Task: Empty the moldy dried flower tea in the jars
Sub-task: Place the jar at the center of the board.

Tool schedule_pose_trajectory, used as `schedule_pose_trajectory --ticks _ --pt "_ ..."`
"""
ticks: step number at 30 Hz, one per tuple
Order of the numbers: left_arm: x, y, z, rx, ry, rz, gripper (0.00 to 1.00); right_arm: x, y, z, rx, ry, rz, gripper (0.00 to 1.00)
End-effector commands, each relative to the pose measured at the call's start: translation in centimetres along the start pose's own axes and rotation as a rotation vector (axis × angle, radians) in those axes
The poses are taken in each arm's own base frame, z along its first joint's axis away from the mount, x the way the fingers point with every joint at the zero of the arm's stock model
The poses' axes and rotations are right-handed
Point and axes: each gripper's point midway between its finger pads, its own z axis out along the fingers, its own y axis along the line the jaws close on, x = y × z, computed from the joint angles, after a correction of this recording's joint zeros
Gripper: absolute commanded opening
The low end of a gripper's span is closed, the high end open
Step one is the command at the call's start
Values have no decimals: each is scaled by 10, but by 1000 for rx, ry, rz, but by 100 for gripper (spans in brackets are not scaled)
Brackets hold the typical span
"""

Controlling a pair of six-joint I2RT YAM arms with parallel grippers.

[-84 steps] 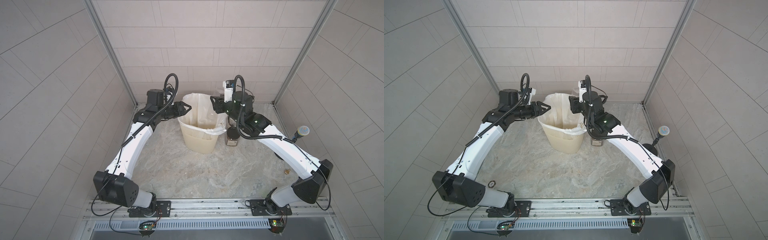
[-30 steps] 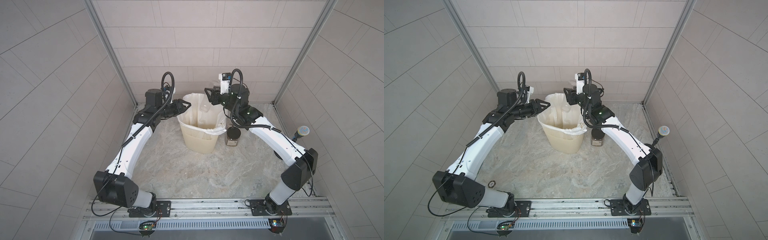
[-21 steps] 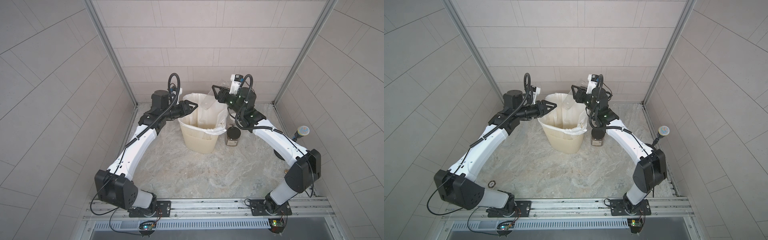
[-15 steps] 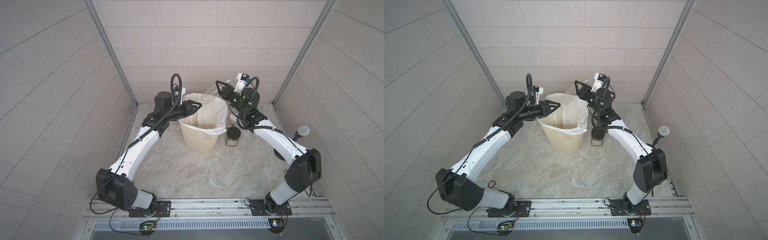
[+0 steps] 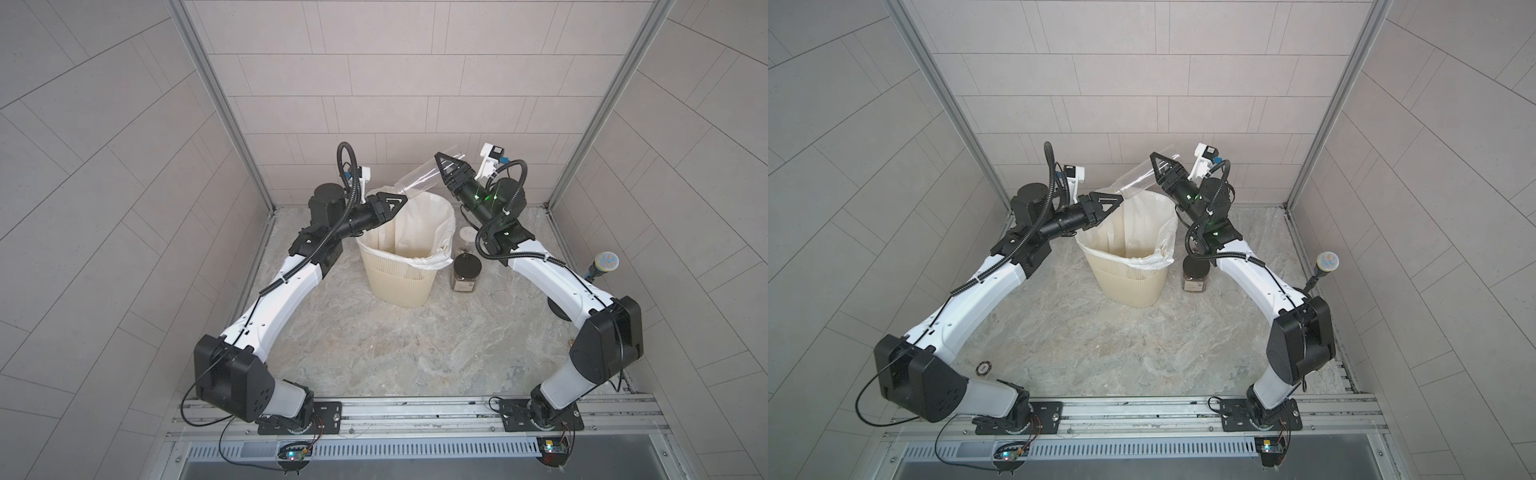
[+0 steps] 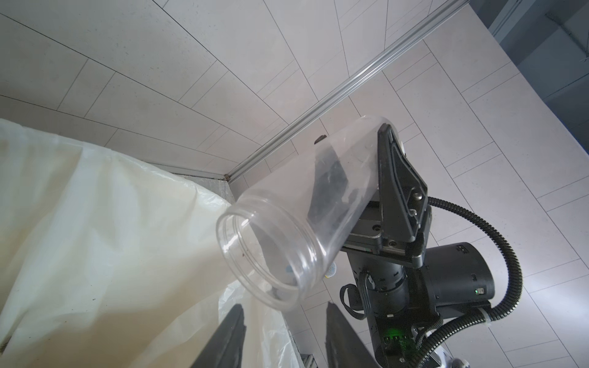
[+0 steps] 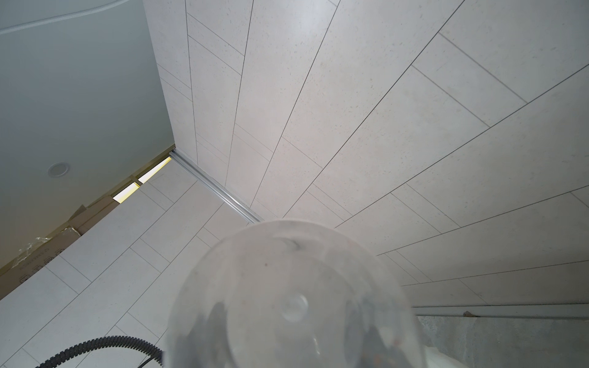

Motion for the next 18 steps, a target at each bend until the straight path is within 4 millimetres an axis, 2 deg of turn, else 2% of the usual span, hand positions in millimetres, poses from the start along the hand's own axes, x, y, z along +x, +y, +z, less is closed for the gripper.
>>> schedule_pose_trajectory --ticks 1,7,18 --pt "-8 -10 -3 7 -29 50 45 -10 25 -10 -61 -8 0 45" --pt "-11 -12 0 16 -32 50 43 -2 23 -11 -77 29 28 44" --pt "-12 -27 6 120 -38 6 41 2 22 -9 -100 38 74 44"
